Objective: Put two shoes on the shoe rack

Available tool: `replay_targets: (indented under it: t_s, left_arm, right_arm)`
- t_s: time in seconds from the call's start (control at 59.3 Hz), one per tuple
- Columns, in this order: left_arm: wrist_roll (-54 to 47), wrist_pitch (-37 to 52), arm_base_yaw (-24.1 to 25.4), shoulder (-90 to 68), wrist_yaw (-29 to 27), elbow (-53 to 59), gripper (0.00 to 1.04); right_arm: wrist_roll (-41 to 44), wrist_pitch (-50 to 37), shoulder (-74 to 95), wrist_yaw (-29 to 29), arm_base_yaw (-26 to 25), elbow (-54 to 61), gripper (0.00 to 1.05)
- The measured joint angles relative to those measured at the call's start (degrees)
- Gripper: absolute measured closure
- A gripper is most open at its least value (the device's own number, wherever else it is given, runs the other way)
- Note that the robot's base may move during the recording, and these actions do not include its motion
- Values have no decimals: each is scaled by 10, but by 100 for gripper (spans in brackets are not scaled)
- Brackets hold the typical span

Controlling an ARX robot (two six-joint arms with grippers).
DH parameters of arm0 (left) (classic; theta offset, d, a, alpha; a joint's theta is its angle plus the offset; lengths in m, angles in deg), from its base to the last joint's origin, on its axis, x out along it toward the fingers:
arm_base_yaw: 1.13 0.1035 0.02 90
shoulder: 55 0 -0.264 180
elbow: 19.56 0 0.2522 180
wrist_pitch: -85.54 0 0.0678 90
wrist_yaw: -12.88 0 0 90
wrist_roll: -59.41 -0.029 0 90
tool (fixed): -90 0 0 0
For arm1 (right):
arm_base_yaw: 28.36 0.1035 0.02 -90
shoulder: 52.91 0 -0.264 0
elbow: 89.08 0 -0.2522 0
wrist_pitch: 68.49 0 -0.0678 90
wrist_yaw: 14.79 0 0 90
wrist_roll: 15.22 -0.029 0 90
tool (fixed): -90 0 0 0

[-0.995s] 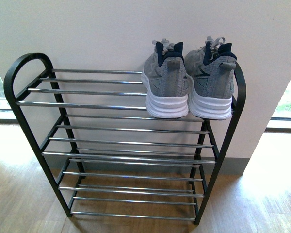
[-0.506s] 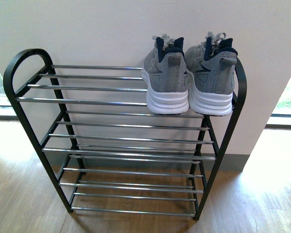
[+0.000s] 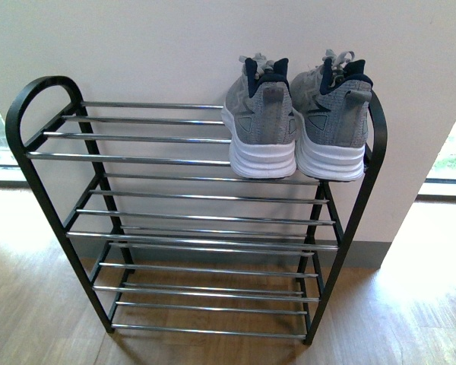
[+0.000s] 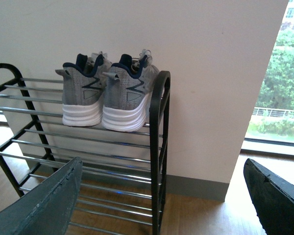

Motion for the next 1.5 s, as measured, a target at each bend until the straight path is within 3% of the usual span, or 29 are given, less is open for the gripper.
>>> replay_targets:
  t_s: [0.371,0.506,1.5]
  left_arm:
    - [0,0,0,0,0,0,29]
    - [0,0,0,0,0,0,8]
    - [-2,0,0,2,-2,0,9]
  right_arm:
    - [0,0,0,0,0,0,9]
    - [0,0,0,-1,0,0,9]
    - [-2,3,0,-3,1,0,9]
